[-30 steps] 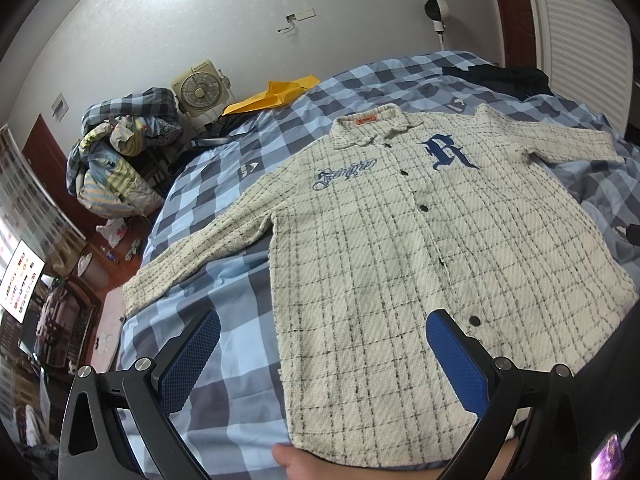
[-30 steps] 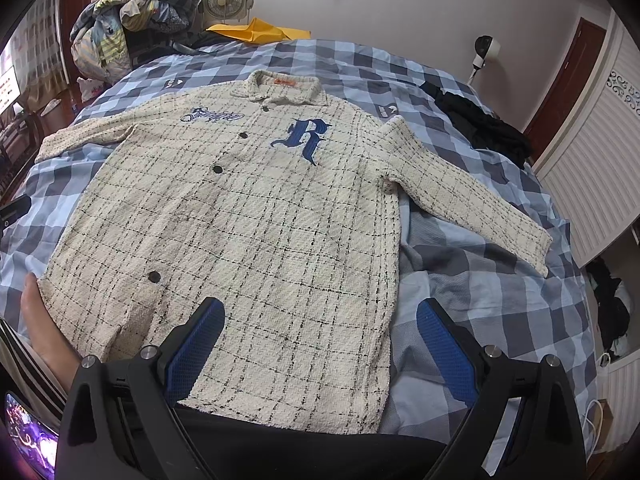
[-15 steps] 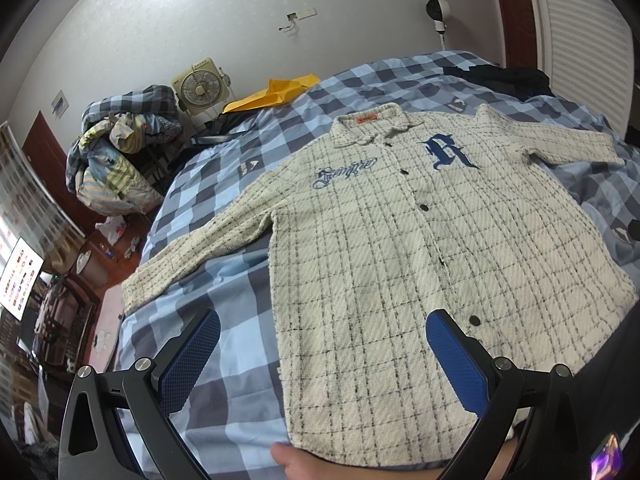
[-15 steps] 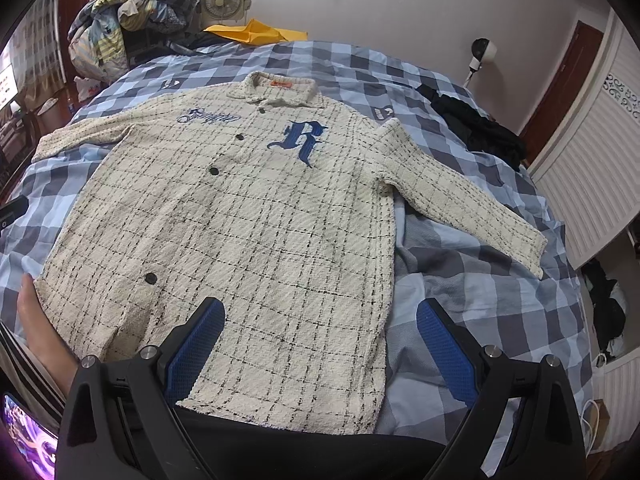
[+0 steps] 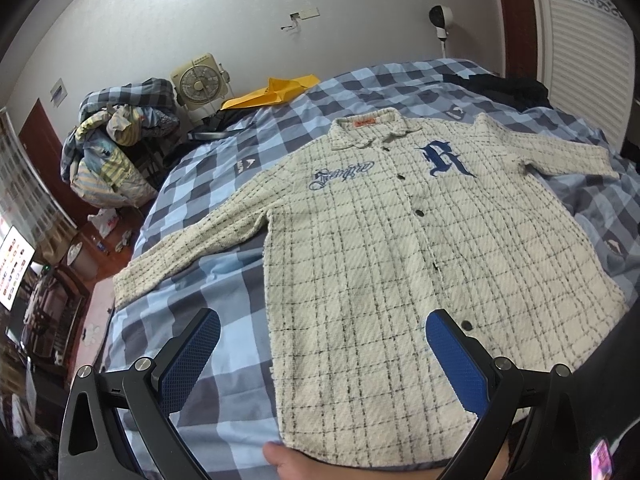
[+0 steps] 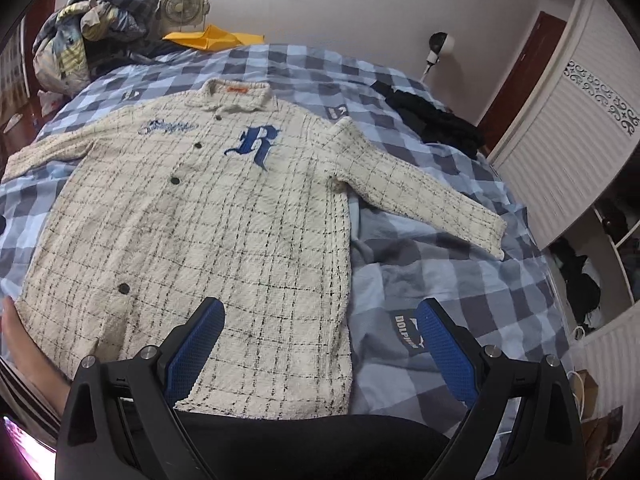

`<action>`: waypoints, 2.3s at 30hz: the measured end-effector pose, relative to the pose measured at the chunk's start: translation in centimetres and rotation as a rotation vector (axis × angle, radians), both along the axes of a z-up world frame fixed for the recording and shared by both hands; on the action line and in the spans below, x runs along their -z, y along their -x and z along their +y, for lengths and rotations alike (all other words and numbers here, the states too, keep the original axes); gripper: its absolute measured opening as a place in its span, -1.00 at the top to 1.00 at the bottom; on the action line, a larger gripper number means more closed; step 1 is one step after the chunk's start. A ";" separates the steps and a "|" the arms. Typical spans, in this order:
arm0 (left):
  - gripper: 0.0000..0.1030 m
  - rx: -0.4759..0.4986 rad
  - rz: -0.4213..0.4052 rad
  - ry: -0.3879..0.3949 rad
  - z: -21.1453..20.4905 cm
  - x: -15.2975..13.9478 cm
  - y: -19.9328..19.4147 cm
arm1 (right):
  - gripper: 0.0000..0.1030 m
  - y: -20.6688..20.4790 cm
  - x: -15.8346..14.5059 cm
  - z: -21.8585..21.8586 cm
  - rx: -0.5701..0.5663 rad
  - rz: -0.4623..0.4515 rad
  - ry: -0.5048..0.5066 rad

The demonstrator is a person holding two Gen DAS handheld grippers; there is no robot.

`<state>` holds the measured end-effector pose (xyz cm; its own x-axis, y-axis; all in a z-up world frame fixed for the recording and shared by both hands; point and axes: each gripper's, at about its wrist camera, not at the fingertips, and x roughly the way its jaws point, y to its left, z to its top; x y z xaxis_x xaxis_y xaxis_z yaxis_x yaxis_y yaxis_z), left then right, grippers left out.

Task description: Fold small clothes

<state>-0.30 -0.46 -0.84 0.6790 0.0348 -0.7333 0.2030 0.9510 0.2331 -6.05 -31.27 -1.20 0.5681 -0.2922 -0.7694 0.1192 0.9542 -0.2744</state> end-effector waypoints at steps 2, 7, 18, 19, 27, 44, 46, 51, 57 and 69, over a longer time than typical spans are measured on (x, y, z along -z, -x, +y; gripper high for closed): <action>-1.00 -0.004 -0.002 0.001 0.1 0.0 0.0 | -0.84 0.1 -0.2 0.2 -0.005 -0.010 0.016; -1.00 -0.020 0.004 -0.001 0.3 0.1 -0.2 | -0.84 0.3 -0.7 0.1 -0.015 -0.019 0.024; -1.00 -0.040 0.037 -0.018 0.3 0.8 -0.9 | -0.85 -3.3 -0.9 -19.5 0.396 0.000 -0.390; -1.00 -0.042 0.041 -0.018 0.3 0.9 -0.9 | -0.84 -4.0 -0.1 -22.5 0.452 0.008 -0.400; -1.00 -0.093 0.093 -0.006 0.9 1.8 -2.4 | -0.84 -7.5 10.2 -41.9 0.874 0.079 -0.695; -1.00 -0.148 0.180 0.046 1.6 3.2 -4.5 | 0.34 -18.0 15.4 -44.1 0.893 0.219 -0.423; -1.00 -0.145 0.168 0.043 1.4 3.0 -4.2 | 0.94 -18.9 14.1 -43.1 0.893 0.228 -0.332; -1.00 -0.139 0.123 0.055 1.6 2.1 -3.5 | 1.00 -19.5 7.6 -38.6 0.858 0.105 -0.294; -1.00 -0.143 0.103 0.090 2.6 1.7 -2.9 | 1.00 -20.6 -0.2 -33.8 0.700 0.020 -0.295; -1.00 -0.188 0.161 0.101 3.1 2.8 -4.2 | -0.33 -19.8 7.6 -37.8 0.867 0.066 -0.538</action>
<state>3.88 2.63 -3.66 0.5419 0.0707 -0.8374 0.0474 0.9923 0.1144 13.76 -69.03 -8.84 0.2772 -0.1896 -0.9419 0.8276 0.5452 0.1338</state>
